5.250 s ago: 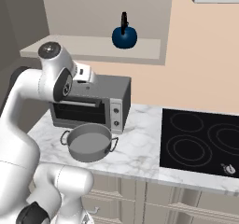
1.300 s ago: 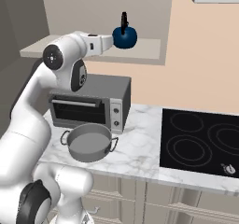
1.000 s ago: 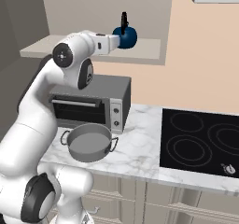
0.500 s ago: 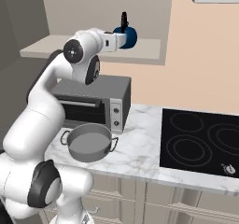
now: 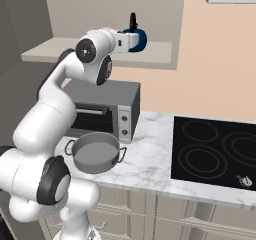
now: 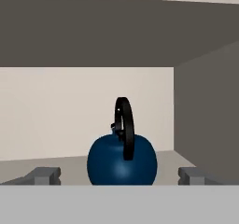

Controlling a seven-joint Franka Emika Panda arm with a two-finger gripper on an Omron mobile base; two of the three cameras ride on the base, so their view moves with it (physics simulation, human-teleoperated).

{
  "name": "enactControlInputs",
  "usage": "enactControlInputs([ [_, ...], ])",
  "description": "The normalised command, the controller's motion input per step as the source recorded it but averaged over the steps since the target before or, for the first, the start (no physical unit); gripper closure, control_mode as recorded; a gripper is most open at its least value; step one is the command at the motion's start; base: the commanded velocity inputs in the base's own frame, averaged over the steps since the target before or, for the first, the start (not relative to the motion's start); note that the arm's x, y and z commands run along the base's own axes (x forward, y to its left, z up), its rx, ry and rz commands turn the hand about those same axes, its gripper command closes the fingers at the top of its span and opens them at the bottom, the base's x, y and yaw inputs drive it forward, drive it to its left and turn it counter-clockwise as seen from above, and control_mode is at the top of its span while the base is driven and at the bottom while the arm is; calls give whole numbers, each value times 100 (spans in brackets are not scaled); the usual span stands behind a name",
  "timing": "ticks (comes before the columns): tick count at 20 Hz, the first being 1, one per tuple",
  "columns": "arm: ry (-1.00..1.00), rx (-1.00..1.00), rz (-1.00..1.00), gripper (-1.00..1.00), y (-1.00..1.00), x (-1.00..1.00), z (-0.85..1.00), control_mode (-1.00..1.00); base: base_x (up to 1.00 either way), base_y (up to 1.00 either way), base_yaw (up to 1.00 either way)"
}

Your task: Pick the kettle from the cabinet and place it on a stove burner. Then pick the pot from the counter and place it on another stove burner. Finally, turn both burners on.

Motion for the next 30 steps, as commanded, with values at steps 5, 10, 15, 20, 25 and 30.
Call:
enactControlInputs([
  [5,0,0,0,-100,-12,29,0,-100,0,0,0],
  [10,0,0,0,-100,-12,26,0,-100,0,0,0],
  [15,0,0,0,-100,-7,27,0,-100,0,0,0],
  [20,0,0,0,-100,-6,28,0,-100,0,0,0],
  [25,0,0,0,-100,-7,29,0,-100,0,0,0],
  [30,0,0,0,-100,-1,20,0,-100,0,0,0],
])
